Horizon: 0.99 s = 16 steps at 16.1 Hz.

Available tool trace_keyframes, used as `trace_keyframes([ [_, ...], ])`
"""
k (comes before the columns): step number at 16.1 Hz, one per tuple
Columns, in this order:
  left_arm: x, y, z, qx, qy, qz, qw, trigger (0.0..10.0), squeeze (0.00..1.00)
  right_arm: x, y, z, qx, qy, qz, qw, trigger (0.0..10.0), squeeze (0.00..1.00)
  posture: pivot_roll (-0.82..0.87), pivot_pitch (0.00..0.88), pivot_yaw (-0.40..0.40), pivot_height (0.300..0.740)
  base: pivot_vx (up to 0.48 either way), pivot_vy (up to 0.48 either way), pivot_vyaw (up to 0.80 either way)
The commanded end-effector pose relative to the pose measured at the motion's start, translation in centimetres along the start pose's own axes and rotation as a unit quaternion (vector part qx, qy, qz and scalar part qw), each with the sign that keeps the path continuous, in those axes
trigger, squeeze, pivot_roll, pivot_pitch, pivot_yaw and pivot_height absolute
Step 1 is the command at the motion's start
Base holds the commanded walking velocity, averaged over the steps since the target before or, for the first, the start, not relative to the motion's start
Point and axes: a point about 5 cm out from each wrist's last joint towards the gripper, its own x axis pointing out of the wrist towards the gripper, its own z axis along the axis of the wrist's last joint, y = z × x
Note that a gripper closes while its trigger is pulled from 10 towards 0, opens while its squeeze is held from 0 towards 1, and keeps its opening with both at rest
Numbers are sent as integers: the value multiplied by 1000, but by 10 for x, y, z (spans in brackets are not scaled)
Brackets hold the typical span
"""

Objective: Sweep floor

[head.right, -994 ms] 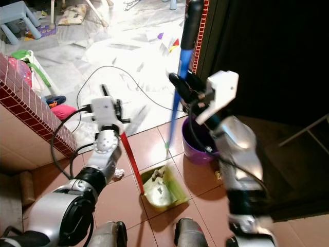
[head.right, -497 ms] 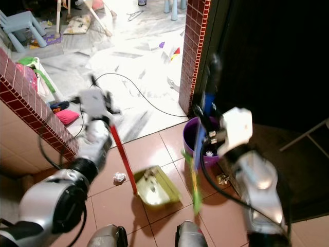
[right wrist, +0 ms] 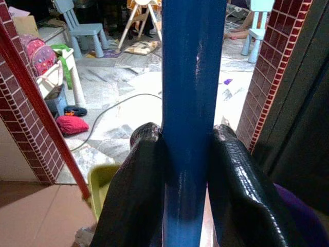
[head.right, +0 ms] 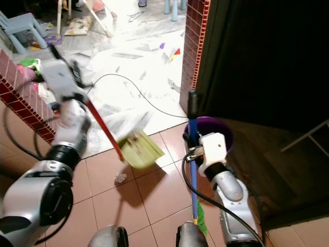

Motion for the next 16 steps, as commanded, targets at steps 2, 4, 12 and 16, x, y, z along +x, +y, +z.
trace_keyframes([
  [2, 20, 3, 44, -52, -79, 10, 995, 10000, 0, 9, 10, 4, -6, -32, 36, 999, 10000, 0, -209, 0, 74, 740, 0, 0, 0],
  [4, 29, 14, 62, -86, -94, 24, 992, 10000, 0, 13, 16, 0, 7, -22, 51, 998, 10000, 0, -200, 0, 81, 740, 0, 0, 0],
  [12, 28, 1, 77, -216, -81, -28, 973, 10000, 0, 17, 36, 1, 43, -51, 98, 993, 10000, 0, -189, 0, 89, 740, 0, 0, 0],
  [16, 26, -21, 88, -279, -83, -68, 954, 10000, 0, 17, 37, 1, 37, -56, 106, 992, 10000, 0, -198, 0, 84, 740, 0, 0, 0],
])
